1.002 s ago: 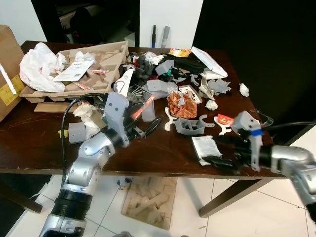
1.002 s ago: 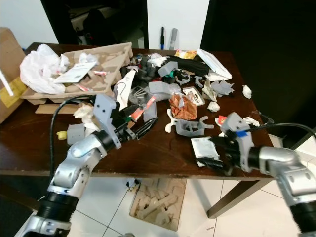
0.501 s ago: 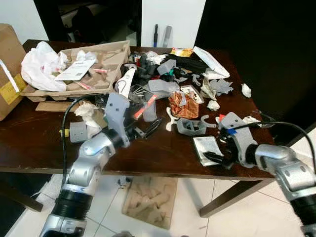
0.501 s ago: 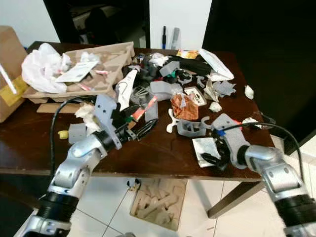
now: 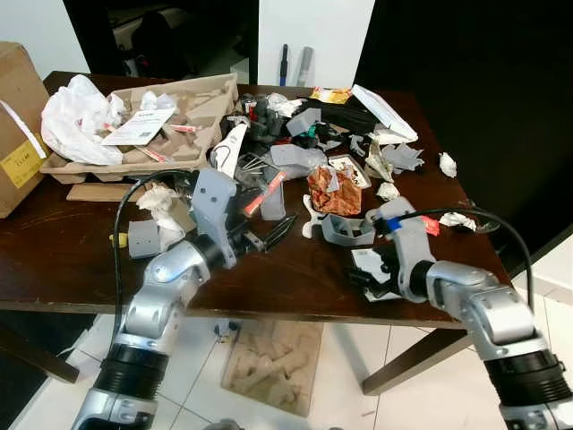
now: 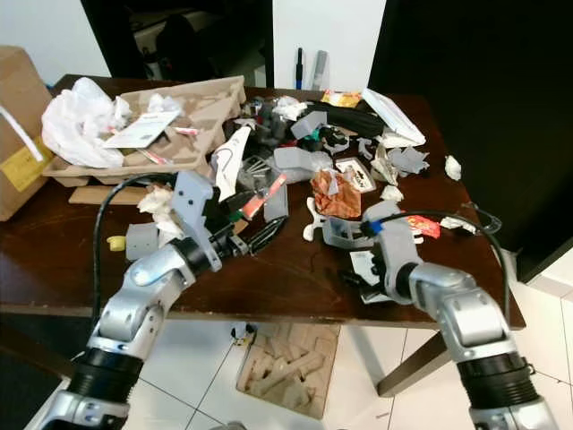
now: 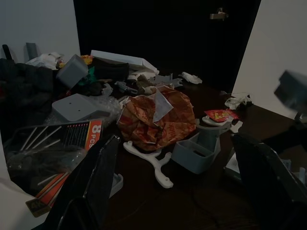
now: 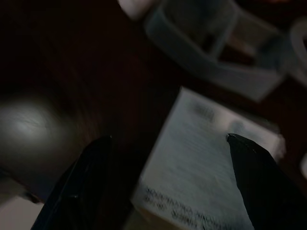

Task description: Picking trash to rubbish bin

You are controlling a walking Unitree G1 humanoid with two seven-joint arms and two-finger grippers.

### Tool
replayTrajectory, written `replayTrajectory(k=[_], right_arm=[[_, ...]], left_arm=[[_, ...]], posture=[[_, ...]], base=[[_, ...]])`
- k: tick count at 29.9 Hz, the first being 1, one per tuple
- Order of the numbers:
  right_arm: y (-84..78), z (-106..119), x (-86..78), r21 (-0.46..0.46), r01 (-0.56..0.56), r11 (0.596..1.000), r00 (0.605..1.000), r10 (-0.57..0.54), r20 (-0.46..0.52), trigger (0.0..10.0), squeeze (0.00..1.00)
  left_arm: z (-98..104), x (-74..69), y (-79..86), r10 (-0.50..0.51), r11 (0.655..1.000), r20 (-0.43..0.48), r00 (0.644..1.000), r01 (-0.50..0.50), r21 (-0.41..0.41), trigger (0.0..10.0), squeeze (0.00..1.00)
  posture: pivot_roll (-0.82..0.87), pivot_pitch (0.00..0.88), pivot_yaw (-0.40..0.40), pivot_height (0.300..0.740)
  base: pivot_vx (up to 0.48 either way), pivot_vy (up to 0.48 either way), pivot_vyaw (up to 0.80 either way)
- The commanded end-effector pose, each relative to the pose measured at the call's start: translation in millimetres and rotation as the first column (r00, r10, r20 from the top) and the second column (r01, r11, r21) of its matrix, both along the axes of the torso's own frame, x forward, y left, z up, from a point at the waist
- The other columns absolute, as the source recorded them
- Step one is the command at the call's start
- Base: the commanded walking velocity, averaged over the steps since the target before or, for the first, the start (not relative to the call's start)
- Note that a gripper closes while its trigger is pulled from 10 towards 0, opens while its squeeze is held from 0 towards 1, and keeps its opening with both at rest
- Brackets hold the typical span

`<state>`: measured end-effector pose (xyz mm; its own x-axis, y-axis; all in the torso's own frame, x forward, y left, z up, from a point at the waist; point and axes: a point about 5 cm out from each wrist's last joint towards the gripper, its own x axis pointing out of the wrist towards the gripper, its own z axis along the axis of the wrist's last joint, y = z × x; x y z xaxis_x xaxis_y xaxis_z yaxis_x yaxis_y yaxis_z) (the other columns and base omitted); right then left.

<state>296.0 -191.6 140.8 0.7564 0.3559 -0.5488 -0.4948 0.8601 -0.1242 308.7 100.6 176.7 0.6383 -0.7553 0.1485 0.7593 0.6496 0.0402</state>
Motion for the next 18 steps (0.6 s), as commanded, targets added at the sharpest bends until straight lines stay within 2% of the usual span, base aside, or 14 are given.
replayTrajectory(k=[1, 5, 11, 15, 18], right_arm=[[-3.2, -8.8, -6.0, -0.044, 0.026, 0.999, 0.998, -0.028, -0.048, 10.0, 0.00], [-3.4, -9.2, -6.5, -0.037, 0.062, 0.997, 0.997, -0.064, -0.039, 10.0, 0.00], [-0.9, 4.3, 0.9, 0.034, 0.113, 0.993, 0.993, -0.114, 0.031, 10.0, 0.00], [-9.7, -0.7, 1.9, 0.011, 0.198, 0.980, 0.980, -0.198, 0.009, 10.0, 0.00], [-10.2, -4.1, 0.4, 0.006, 0.208, 0.978, 0.978, -0.208, -0.003, 10.0, 0.00]], left_arm=[[-3.6, -0.7, -4.5, -0.017, 1.000, -0.014, 1.000, 0.017, 0.005, 10.0, 0.00], [-3.5, -0.3, -4.0, -0.017, 1.000, -0.014, 1.000, 0.017, 0.004, 10.0, 0.00], [-3.8, -0.7, -5.6, -0.022, 1.000, -0.015, 1.000, 0.022, 0.004, 10.0, 0.00], [-3.5, -0.5, -6.6, -0.025, 1.000, -0.015, 1.000, 0.025, 0.001, 10.0, 0.00], [-3.4, -0.4, -6.8, -0.025, 1.000, -0.015, 1.000, 0.025, 0.000, 10.0, 0.00]], posture=[[0.00, 0.129, -0.003, 0.740], [-0.01, 0.131, -0.004, 0.740], [-0.01, 0.132, -0.002, 0.740], [-0.01, 0.130, -0.004, 0.740], [-0.01, 0.131, -0.007, 0.740]], base=[[0.000, 0.000, 0.00], [0.000, 0.000, 0.00], [0.000, 0.000, 0.00], [0.000, 0.000, 0.00], [0.000, 0.000, 0.00]])
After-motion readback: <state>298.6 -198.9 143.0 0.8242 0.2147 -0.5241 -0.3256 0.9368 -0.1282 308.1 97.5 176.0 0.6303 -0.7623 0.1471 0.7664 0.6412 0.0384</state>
